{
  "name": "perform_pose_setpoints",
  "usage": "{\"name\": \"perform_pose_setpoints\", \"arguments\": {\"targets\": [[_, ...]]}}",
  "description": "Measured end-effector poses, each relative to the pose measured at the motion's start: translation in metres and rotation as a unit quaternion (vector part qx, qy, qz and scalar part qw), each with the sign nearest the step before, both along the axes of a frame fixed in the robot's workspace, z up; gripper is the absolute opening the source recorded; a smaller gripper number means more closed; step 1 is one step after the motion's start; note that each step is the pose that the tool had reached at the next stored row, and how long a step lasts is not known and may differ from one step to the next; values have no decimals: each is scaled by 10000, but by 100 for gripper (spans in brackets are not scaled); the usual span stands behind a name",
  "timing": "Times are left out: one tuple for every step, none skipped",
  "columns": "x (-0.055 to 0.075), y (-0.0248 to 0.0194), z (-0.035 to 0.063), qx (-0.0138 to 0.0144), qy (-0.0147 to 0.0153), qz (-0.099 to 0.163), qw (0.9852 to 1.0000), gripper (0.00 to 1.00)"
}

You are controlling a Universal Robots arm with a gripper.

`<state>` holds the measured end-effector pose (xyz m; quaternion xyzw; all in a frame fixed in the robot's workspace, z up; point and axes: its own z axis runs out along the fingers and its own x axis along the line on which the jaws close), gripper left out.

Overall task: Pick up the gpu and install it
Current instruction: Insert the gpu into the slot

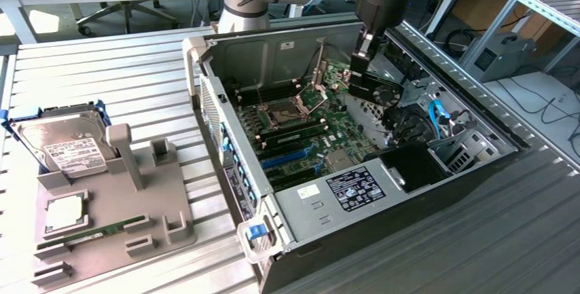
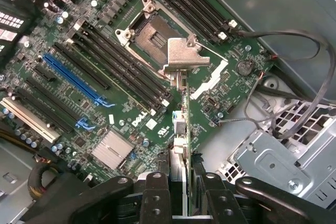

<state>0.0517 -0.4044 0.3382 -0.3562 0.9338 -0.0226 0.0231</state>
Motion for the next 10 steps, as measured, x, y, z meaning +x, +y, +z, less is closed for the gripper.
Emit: {"name": "perform_pose_setpoints", "arguments": {"targets": [[0, 0, 0, 0, 0, 24, 10000, 27], [0, 0, 0, 0, 0, 46, 10000, 27], [0, 0, 0, 0, 0, 71, 10000, 27], [0, 0, 0, 0, 0, 93, 10000, 27], [0, 0, -1, 0, 0, 138, 9999, 27], [0, 0, -1, 0, 0, 191, 9998, 27], [0, 0, -1, 0, 0, 236, 9997, 27], [0, 0, -1, 0, 0, 256, 9997, 27], [0, 0, -1, 0, 0, 278, 9996, 27], [0, 0, -1, 0, 0, 298, 9996, 27]]}}
